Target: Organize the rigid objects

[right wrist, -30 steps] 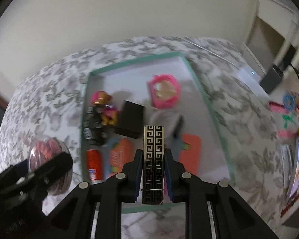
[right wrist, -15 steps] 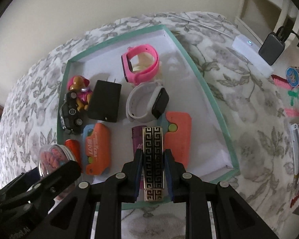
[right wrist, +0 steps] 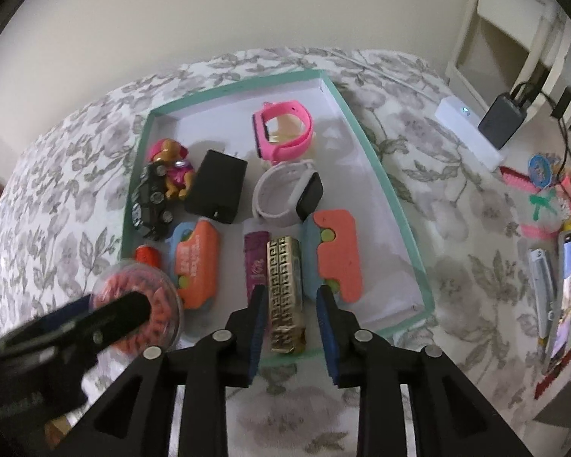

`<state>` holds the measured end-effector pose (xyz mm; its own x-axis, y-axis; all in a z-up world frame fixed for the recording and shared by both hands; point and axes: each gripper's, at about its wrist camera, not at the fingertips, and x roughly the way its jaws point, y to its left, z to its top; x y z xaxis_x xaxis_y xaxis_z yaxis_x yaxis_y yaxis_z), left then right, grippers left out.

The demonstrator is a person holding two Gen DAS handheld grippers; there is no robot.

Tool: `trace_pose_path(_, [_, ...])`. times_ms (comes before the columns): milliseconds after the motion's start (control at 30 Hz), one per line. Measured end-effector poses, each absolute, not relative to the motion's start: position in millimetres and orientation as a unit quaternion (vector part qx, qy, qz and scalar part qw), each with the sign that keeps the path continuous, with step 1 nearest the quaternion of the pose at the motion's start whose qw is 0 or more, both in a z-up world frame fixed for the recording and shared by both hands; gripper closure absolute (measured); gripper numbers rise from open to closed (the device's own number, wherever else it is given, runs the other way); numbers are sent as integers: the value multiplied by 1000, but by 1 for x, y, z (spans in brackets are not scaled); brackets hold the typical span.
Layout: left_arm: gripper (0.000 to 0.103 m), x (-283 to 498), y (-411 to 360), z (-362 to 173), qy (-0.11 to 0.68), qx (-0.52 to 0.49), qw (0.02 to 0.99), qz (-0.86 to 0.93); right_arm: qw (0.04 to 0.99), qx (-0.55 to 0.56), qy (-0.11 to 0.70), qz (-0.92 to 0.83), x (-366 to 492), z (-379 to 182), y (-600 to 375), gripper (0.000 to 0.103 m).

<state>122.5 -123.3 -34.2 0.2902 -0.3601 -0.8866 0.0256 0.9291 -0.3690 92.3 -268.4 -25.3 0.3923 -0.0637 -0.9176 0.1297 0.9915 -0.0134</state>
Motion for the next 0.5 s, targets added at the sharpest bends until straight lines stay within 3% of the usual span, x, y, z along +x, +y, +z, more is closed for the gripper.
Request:
trace_pose_path(133, [19,109,-117,-20,562,-104,815,-98,843,14,536,-50,79,-19,-256,47])
trace_pose_path(500, [19,69,-80,1,539,-103,834,-62,857,10,514,-36,48,-9,-239,16])
